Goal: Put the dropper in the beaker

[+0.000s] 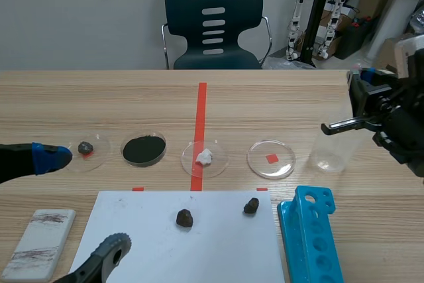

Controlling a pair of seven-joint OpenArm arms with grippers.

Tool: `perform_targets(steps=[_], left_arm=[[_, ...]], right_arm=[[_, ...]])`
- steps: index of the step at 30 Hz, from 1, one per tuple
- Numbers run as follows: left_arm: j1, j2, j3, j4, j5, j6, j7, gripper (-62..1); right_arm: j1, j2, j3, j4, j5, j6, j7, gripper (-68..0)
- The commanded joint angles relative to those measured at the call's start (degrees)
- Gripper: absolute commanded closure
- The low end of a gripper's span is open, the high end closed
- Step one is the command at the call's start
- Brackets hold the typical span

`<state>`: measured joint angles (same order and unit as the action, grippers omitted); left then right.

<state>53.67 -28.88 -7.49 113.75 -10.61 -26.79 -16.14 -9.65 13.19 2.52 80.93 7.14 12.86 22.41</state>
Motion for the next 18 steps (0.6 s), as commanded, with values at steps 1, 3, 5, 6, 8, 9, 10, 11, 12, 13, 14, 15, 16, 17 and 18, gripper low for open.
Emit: perform_targets(steps=[1, 3, 5, 6, 8, 9, 10, 11, 12, 13, 14, 15, 16, 17, 18], left_arm=[[0.4, 0.3, 0.1, 0.5, -0.8, 0.0, -0.9, -62.3], [0.4, 0.3, 0.1, 0.5, -0.8, 0.0, -0.8, -62.3], [0.4, 0.3, 0.1, 0.5, -0.8, 0.0, -0.9, -62.3], [0.4, 0.3, 0.1, 0.5, -0.8, 0.0, -0.9, -62.3], [0.4, 0.3, 0.1, 0.5, -0.8, 0.0, -0.9, -62.3], [0.4, 0.3, 0.1, 0.5, -0.8, 0.0, -0.8, -62.3], [0.4, 0.3, 0.1, 0.5, -0.8, 0.0, -0.8, -62.3], [0.4, 0.3, 0.1, 0.5, -0.8, 0.0, -0.9, -62.3], [0.4, 0.3, 0.1, 0.5, -0.8, 0.0, -0.9, -62.3], [0.4, 0.3, 0.1, 0.5, -0.8, 0.0, -0.8, -62.3], [0.4, 0.3, 0.1, 0.5, -0.8, 0.0, -0.8, -62.3], [0.4, 0.3, 0.1, 0.5, -0.8, 0.0, -0.9, -62.3], [0.4, 0.3, 0.1, 0.5, -0.8, 0.0, -0.9, -62.3], [0.4, 0.3, 0.1, 0.5, -0.8, 0.0, -0.9, -62.3], [0.4, 0.3, 0.1, 0.5, -0.8, 0.0, -0.9, -62.3]], right_arm=[[1.5, 0.8, -0.5, -0.5, 0.7, 0.0, 1.1, -1.1], [2.0, 0.8, -0.9, -2.4, 0.7, 0.0, 1.0, -1.1], [2.6, 0.8, -1.3, -4.2, 0.7, 0.0, 1.2, -1.1], [2.8, 0.8, -1.4, -4.8, 0.7, 0.0, 1.3, -1.1], [3.5, 0.8, -1.7, -6.3, 0.7, 0.0, 1.4, -1.1], [3.7, 0.8, -1.9, -6.9, 0.7, 0.0, 1.5, -1.1], [4.0, 0.7, -1.9, -7.5, 0.7, 0.0, 1.5, -1.1], [4.1, 0.7, -2.0, -7.9, 0.7, 0.0, 1.6, -1.1], [4.3, 0.8, -2.0, -8.5, 0.7, 0.0, 2.1, -1.1], [4.4, 0.8, -2.0, -8.9, 0.7, 0.0, 2.5, -1.1], [4.5, 0.8, -2.0, -9.2, 0.7, 0.0, 2.6, -1.1], [4.7, 0.8, -2.0, -9.5, 0.7, 0.0, 2.6, -1.1], [4.8, 0.8, -2.0, -9.6, 0.7, 0.0, 2.6, -1.1], [4.9, 0.8, -2.0, -9.6, 0.7, 0.0, 2.6, -1.1], [4.9, 0.8, -2.0, -9.7, 0.7, 0.0, 2.6, -1.1]])
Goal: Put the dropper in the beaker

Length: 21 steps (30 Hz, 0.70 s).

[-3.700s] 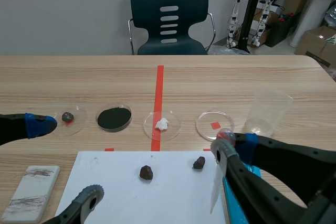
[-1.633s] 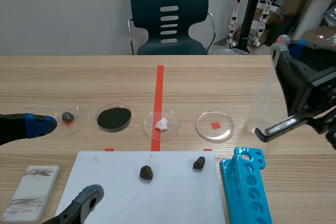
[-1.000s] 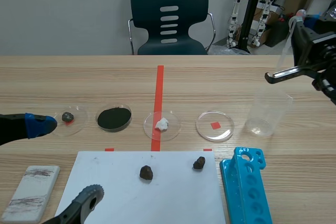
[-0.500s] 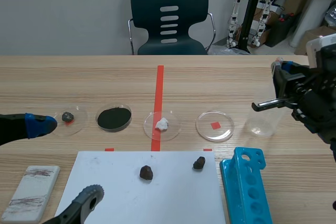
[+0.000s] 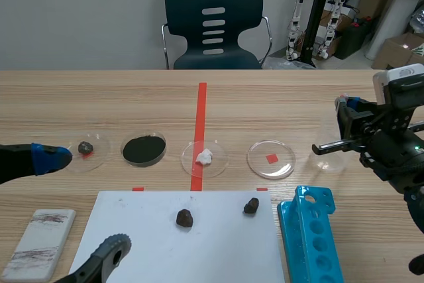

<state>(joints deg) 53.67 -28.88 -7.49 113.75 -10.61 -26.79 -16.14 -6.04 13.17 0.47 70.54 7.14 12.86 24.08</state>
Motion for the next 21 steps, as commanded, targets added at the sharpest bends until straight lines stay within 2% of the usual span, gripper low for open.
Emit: perform_targets(steps=[1, 5, 7, 13, 19, 21], left_arm=[[0.4, 0.3, 0.1, 0.5, -0.8, 0.0, -0.9, -62.3], [0.4, 0.3, 0.1, 0.5, -0.8, 0.0, -0.9, -62.3], [0.4, 0.3, 0.1, 0.5, -0.8, 0.0, -0.9, -62.3], [0.4, 0.3, 0.1, 0.5, -0.8, 0.0, -0.9, -62.3], [0.4, 0.3, 0.1, 0.5, -0.8, 0.0, -0.9, -62.3], [0.4, 0.3, 0.1, 0.5, -0.8, 0.0, -0.9, -62.3]], right_arm=[[1.4, 0.8, 0.0, 0.7, 0.6, 0.0, 0.9, -1.1], [1.4, 0.8, 0.0, 0.6, 0.6, 0.0, 0.9, -1.6], [1.4, 0.8, 0.0, 0.6, 0.6, 0.0, 0.8, -7.1], [1.4, 0.8, 0.0, 0.6, 0.6, 0.0, 0.6, -27.8], [1.4, 0.8, 0.0, 0.6, 0.6, 0.0, 0.7, -57.8], [1.4, 0.8, 0.0, 0.6, 0.5, 0.0, 0.7, -61.5]])
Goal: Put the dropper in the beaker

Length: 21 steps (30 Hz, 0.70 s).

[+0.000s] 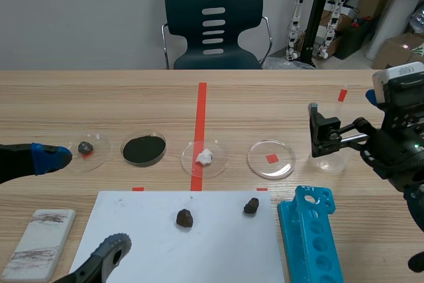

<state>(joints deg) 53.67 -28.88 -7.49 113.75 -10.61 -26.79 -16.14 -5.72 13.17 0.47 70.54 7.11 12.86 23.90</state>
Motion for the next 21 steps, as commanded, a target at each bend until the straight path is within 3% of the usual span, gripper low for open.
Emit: perform_targets(steps=[1, 6, 21], left_arm=[[0.4, 0.3, 0.1, 0.5, -0.8, 0.0, -0.9, -62.3], [0.4, 0.3, 0.1, 0.5, -0.8, 0.0, -0.9, -62.3], [0.4, 0.3, 0.1, 0.5, -0.8, 0.0, -0.9, -62.3]], right_arm=[[1.1, 0.8, 0.0, 0.6, 0.3, 0.0, 0.8, -62.3], [1.1, 0.8, 0.0, 0.6, 0.0, 0.0, 0.8, -65.6], [1.1, 0.8, 0.0, 0.6, 0.0, 0.0, 0.8, -65.5]])
